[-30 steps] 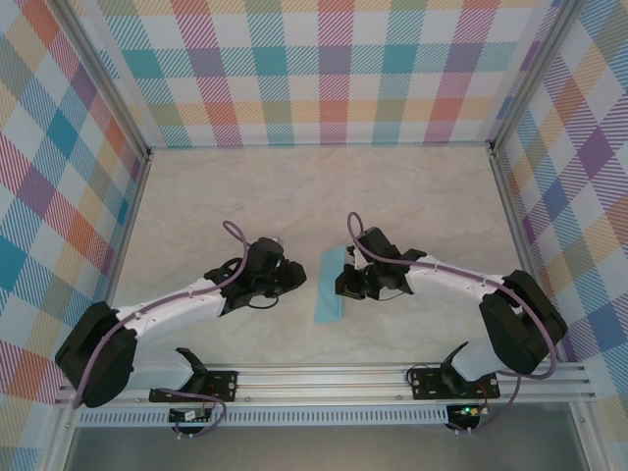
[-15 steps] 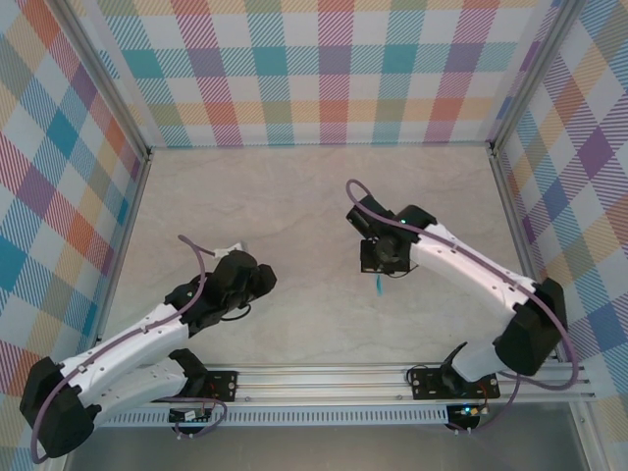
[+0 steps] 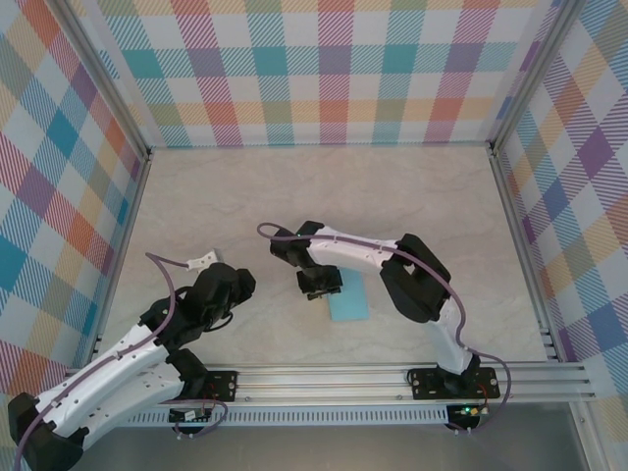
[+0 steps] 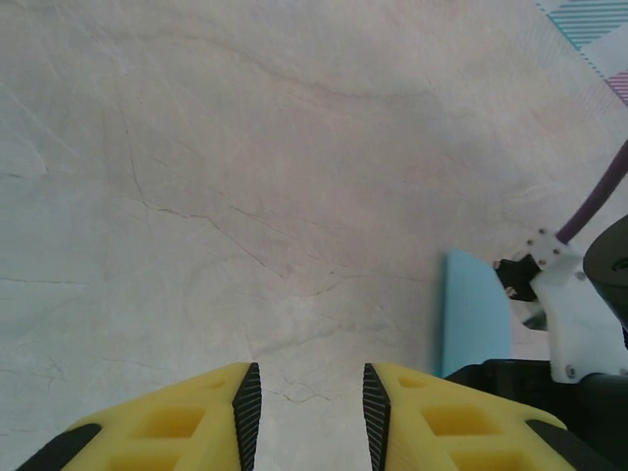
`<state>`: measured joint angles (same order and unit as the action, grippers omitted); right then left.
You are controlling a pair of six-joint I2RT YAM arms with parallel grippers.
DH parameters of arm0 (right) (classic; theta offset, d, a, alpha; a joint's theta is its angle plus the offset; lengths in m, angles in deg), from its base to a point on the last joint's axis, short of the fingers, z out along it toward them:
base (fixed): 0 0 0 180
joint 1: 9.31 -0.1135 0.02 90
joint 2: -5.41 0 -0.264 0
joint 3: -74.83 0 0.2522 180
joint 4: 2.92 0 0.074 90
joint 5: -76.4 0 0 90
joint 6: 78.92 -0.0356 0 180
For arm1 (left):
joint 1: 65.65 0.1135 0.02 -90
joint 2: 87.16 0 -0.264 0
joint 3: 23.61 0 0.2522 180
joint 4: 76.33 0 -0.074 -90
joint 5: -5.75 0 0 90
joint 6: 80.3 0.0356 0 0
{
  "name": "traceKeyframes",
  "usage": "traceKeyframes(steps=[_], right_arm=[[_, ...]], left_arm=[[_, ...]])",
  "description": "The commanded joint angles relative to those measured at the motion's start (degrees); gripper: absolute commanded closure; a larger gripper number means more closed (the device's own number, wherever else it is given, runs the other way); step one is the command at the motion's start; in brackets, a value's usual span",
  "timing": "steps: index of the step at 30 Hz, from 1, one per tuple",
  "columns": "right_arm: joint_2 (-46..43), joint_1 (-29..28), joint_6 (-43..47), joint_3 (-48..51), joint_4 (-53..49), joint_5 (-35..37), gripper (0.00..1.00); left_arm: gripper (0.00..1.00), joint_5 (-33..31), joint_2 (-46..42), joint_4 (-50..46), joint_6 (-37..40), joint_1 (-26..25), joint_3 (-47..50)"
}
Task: Fold a paper plane with a square sheet of paper (pick it up from the middle)
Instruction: Turn over the paper at the center of the table.
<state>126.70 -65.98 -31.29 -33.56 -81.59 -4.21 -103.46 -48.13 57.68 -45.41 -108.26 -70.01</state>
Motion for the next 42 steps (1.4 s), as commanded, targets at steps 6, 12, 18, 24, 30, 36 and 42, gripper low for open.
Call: traceKeyframes(steps=[6,12,18,24,30,36,42], right_arm=[[-23.8,3.8,0.8,16.9,18.8,-6.4,0.49],[-39.3,13.0,-2.2,40.7,38.8,-18.6,0.62],[-36.7,14.0,-3.4,44.8,47.0,-27.9,0.77],[-30.5,13.9,-5.4,45.7,53.7,-31.8,0.82],[-26.1,13.8,-5.3,45.1,53.7,-31.6,0.83],[-22.5,13.7,-7.6,46.7,57.5,-31.5,0.83],[-18.6,12.6,-10.5,46.9,61.9,-32.3,0.84]], left_arm=[[0.61,4.7,0.6,5.2,1.4,0.3,3.3],[0.60,15.8,11.3,15.1,4.4,0.3,2.3],[0.60,22.7,23.7,19.2,6.6,0.1,-2.0],[0.60,24.3,29.1,19.2,6.8,-0.3,-4.4],[0.59,23.8,29.1,17.9,6.4,-0.4,-3.8],[0.58,23.2,29.4,17.9,5.9,-0.4,-3.5],[0.58,23.3,30.2,18.7,4.9,-0.6,-3.8]])
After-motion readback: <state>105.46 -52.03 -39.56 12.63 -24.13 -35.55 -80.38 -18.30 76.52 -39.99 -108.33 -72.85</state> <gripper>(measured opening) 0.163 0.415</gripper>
